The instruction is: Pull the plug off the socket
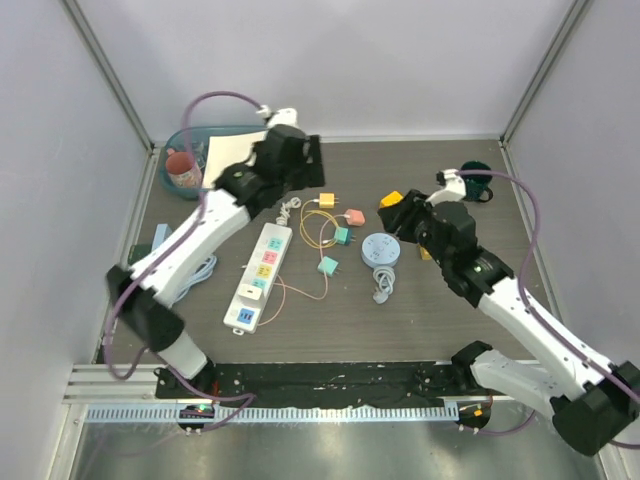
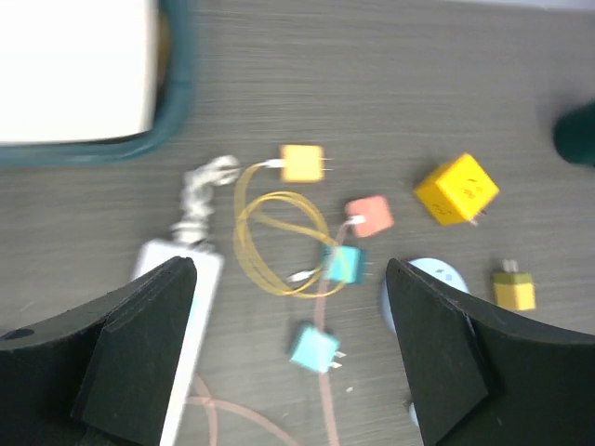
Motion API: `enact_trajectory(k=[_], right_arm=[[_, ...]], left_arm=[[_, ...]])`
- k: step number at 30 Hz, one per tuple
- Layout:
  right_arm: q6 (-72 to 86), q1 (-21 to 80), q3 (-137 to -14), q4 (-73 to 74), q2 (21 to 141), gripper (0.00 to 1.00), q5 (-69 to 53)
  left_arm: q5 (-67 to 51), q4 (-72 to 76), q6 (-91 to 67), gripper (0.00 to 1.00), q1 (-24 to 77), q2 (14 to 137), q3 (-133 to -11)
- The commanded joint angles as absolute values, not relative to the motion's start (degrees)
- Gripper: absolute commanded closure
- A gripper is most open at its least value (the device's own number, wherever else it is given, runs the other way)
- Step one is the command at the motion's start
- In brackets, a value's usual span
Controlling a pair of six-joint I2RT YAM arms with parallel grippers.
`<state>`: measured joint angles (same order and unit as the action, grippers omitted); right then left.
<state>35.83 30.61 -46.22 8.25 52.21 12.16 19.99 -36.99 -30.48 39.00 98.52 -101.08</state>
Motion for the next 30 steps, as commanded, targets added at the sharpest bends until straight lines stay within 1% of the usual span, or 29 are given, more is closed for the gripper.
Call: enact_trajectory(k=[1, 2, 3, 5, 6, 7, 8, 9, 11, 14, 16, 17, 19, 21, 24, 25, 26, 28, 30], right_arm=[[33.84, 31.99, -51.93, 6.49, 61.15, 0.45, 0.8], [33.58, 32.78, -54.73, 7.55, 63.09, 0.44, 0.79], [33.31, 34.87, -56.5, 9.12, 67.37, 0.36, 1.66], [32.18, 37.86, -60.44, 11.86, 70.56, 0.28, 4.29], [31.04, 39.97, -60.99, 11.26, 71.36, 0.23, 6.22], [28.76, 43.47, -61.17, 8.38, 72.59, 0.21, 6.59], [27.96, 44.9, -60.82, 6.35, 73.21, 0.19, 6.24], [27.25, 45.61, -60.47, 3.98, 73.91, 0.18, 4.67], [26.19, 46.75, -60.38, -2.52, 76.63, 0.15, -1.47], [22.96, 49.74, -62.22, -7.63, 81.63, 0.14, -4.74], [20.58, 52.11, -64.15, -8.35, 84.45, 0.15, -5.53], [17.7, 54.82, -66.25, -8.26, 87.6, 0.15, -5.45], [15.65, 56.94, -68.98, -7.83, 90.95, 0.14, -5.1], [14.5, 59.32, -70.04, -8.34, 95.26, 0.16, -4.75], [14.06, 61.08, -71.63, -8.88, 100.18, 0.18, -5.01], [13.98, 61.34, -72.76, -8.62, 101.41, 0.19, -5.18], [13.8, 62.22, -73.38, -8.44, 103.69, 0.21, -6.32], [12.22, 63.1, -74.52, -8.17, 105.81, 0.22, -6.68], [10.38, 64.86, -75.49, -7.04, 108.71, 0.22, -4.49]], left_arm=[[32.86, -49.11, -35.31, 0.12, 34.99, 86.24, -90.29], [35.22, -53.22, -36.38, 0.13, 34.63, 84.22, -86.61], [36.29, -55.18, -38.13, 0.14, 34.45, 80.37, -84.14], [36.48, -58.52, -41.65, 0.14, 34.37, 75.87, -78.95], [36.82, -59.49, -43.31, 0.14, 34.37, 73.76, -73.1], [37.52, -60.72, -45.33, 0.13, 33.93, 69.39, -70.78], [38.49, -63.52, -49.96, 0.12, 33.4, 67.52, -68.32], [38.23, -64.94, -51.92, 0.11, 32.53, 65.59, -64.9], [36.05, -65.83, -54.57, 0.11, 27.88, 60.58, -61.71], [30.16, -63.21, -55.02, 0.11, 22.16, 56.09, -56.61], [27.26, -63.02, -55.02, 0.12, 19.26, 55.64, -55.38], [26.29, -63.28, -55.02, 0.11, 18.2, 55.9, -55.2], [20.85, -62.67, -53.8, 0.1, 13.38, 56.51, -53.89], [14.19, -61.18, -50.82, 0.1, 7.25, 57.3, -52.57], [9.77, -58.37, -47.91, 0.1, 0.73, 57.39, -49.67], [7.23, -56.88, -47.38, 0.1, 0.27, 57.39, -48.96], [6.16, -56.26, -46.85, 0.11, -2.87, 57.31, -47.48], [4.75, -54.5, -46.14, 0.11, -3.78, 57.22, -46.06], [2.56, -52.66, -45.88, 0.11, -3.87, 56.96, -45.09]])
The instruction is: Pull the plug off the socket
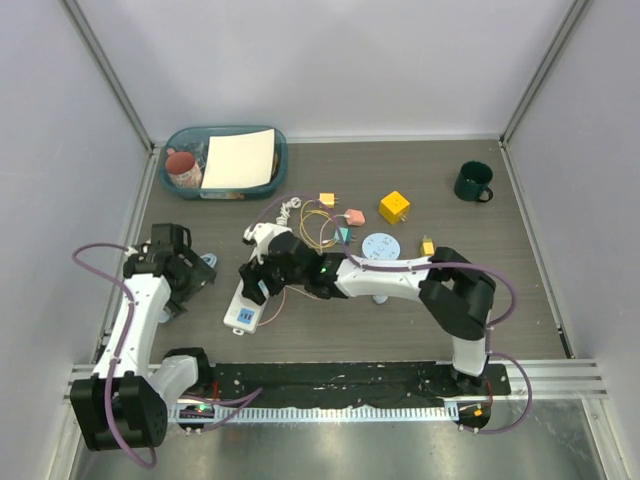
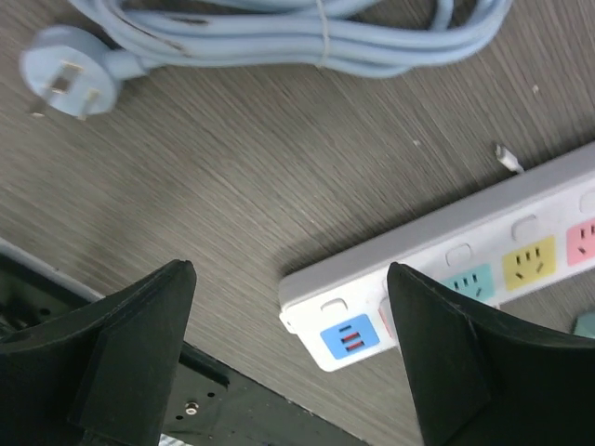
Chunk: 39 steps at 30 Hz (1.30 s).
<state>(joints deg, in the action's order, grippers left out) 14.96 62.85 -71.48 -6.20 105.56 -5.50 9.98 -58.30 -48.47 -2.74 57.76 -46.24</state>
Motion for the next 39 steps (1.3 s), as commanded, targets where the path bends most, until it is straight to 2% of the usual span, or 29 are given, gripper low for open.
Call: enact_trajectory(k=[1, 6, 8, 9, 10, 13, 16, 20, 24, 26, 27, 28, 31, 33, 34, 39], right_arm=[[9.94, 65.39, -76.46, -6.68, 109.5, 0.22, -3.79], [9.14, 66.53, -78.48, -5.36, 113.81, 0.24, -1.33], [9.14, 66.88, -78.57, -5.01, 114.7, 0.3, 1.39], [9.23, 66.88, -78.23, -4.92, 114.7, 0.35, 3.84], [9.84, 66.88, -77.87, -4.92, 114.18, 0.49, 4.91], [11.25, 66.89, -74.19, -7.81, 110.85, 0.69, 9.21], [12.92, 66.88, -70.41, -10.02, 107.94, 0.81, 14.56], [14.85, 65.31, -69.08, -8.09, 105.65, 0.89, 19.34], [17.56, 63.72, -70.22, -6.24, 106.0, 0.92, 18.63], [18.98, 63.72, -70.66, -6.15, 106.26, 0.93, 18.37], [20.38, 63.72, -71.19, -6.07, 106.61, 0.94, 18.02], [21.26, 63.72, -71.45, -5.98, 106.96, 0.95, 18.1], [23.02, 63.63, -72.07, -5.8, 107.66, 0.96, 18.98], [23.73, 63.37, -72.68, -5.8, 108.01, 0.96, 18.9], [24.25, 63.11, -72.95, -5.8, 108.37, 0.96, 18.46], [25.31, 62.93, -73.56, -6.24, 108.72, 0.96, 17.4]], left_arm=[[2.29, -52.3, -46.31, 0.11, -3.87, 57.04, -44.91], [2.55, -51.15, -48.07, 0.11, -4.13, 57.57, -43.6], [2.9, -50.71, -47.73, 0.11, -4.13, 57.74, -43.68], [3.25, -50.54, -47.64, 0.12, -4.13, 57.66, -43.86], [3.34, -50.19, -47.38, 0.12, -4.13, 57.31, -44.12], [2.82, -46.95, -46.67, 0.14, -4.04, 55.64, -43.34], [-3.5, -42.21, -43.78, 0.19, -4.13, 54.76, -41.58], [-6.59, -36.75, -43.94, 0.2, -3.08, 55.1, -39.64], [-8.61, -36.48, -50.25, 0.2, -2.9, 59.31, -38.5], [-11.76, -34.99, -55.27, 0.25, -2.9, 60.99, -37.36], [-13.69, -31.67, -55.98, 0.29, -2.99, 62.04, -37.01], [-16.23, -29.9, -55.55, 0.44, -2.81, 62.05, -36.13], [-16.18, -28.12, -50.82, 0.62, -1.06, 59.61, -35.77], [-14.59, -27.95, -48.87, 0.71, -0.53, 57.49, -34.72], [-14.76, -26.82, -49.13, 0.79, -0.44, 55.91, -33.15], [-25.13, -16.45, -52.29, 1.0, -0.53, 57.47, -28.66]])
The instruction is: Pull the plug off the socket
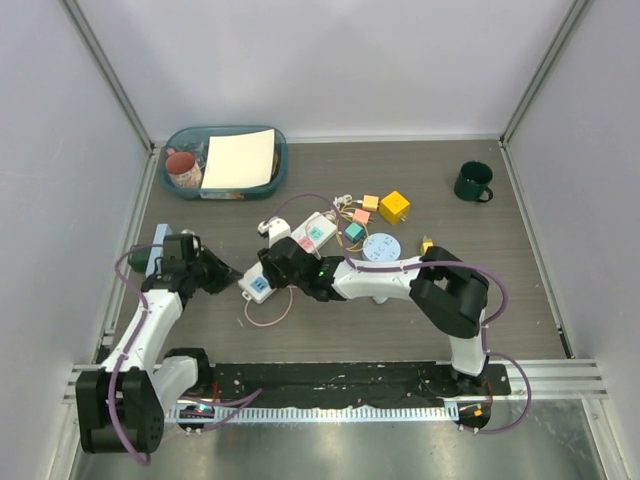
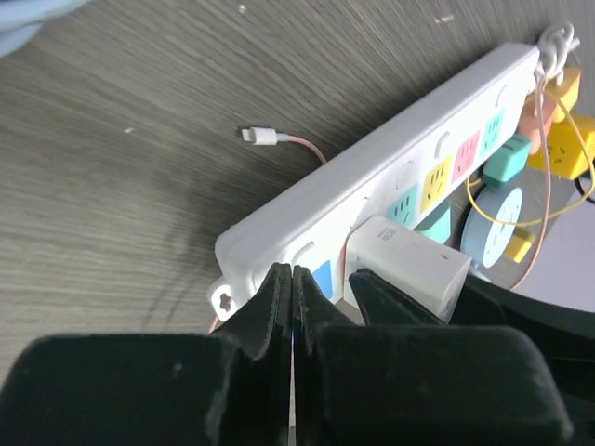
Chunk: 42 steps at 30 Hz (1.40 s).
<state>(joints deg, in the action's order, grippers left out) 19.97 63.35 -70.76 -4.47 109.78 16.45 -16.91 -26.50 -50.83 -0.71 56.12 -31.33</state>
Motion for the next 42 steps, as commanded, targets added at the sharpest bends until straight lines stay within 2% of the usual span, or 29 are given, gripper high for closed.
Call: enact_trajectory(k=[1, 5, 14, 24, 31, 35, 42], right_arm=[[25.49, 62.93, -73.56, -6.24, 108.81, 0.96, 17.32], [26.01, 62.84, -73.92, -6.24, 109.25, 0.97, 17.23], [27.42, 62.75, -74.62, -6.94, 111.44, 0.98, 17.32], [28.39, 62.75, -74.88, -6.94, 113.2, 0.99, 17.84], [28.83, 62.75, -75.23, -6.68, 113.91, 0.99, 16.87], [28.39, 62.75, -76.63, -5.36, 114.26, 0.99, 16.79], [25.05, 62.84, -81.47, -0.36, 113.64, 0.99, 18.54]], left_arm=[[-25.31, -15.48, -52.73, 1.0, -0.53, 58.61, -28.22], [-28.38, -8.37, -54.4, 1.0, -0.53, 61.25, -25.41], [-29.88, -3.52, -56.42, 1.0, -0.53, 62.93, -21.54], [-30.5, 2.81, -59.41, 1.0, -0.53, 58.97, -19.16], [-31.2, 12.56, -61.17, 1.0, -0.53, 66.78, -16.7], [-30.33, 12.13, -60.65, 1.0, 1.93, 72.06, -16.61], [-19.43, -0.26, -56.34, 1.0, 3.87, 73.48, -17.84]])
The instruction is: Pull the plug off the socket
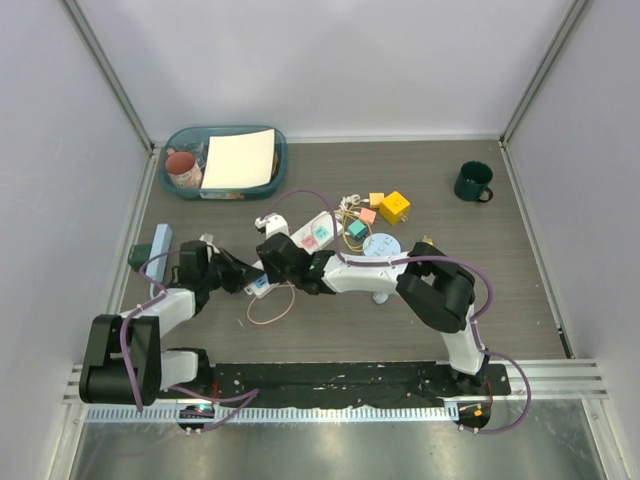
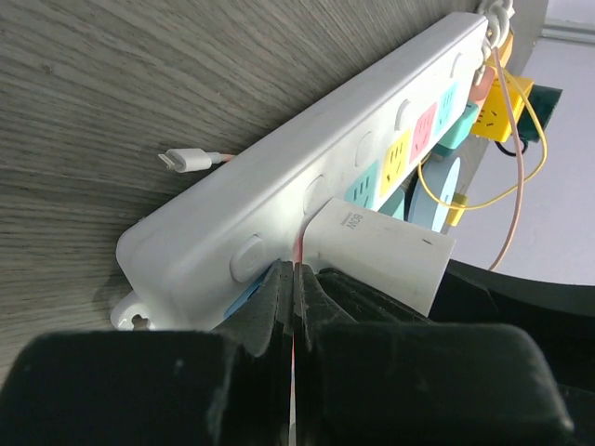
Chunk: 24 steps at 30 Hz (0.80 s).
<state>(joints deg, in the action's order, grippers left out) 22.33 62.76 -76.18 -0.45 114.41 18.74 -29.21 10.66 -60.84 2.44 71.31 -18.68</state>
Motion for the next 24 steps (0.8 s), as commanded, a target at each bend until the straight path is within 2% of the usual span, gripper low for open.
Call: enact_trajectory(k=[1, 6, 24], right_arm=[[24.35, 62.93, -82.08, 1.3, 113.82, 0.99, 18.46], [23.2, 62.93, -85.52, 3.78, 114.87, 0.99, 18.28], [22.15, 62.58, -90.53, 3.17, 115.22, 0.99, 17.4]], left_arm=[[-18.38, -2.0, -56.08, 1.0, 3.87, 73.04, -17.67], [-14.25, -2.11, -55.37, 1.0, 3.87, 72.95, -16.26], [-15.91, -0.26, -54.67, 1.0, 4.57, 77.16, -16.26]])
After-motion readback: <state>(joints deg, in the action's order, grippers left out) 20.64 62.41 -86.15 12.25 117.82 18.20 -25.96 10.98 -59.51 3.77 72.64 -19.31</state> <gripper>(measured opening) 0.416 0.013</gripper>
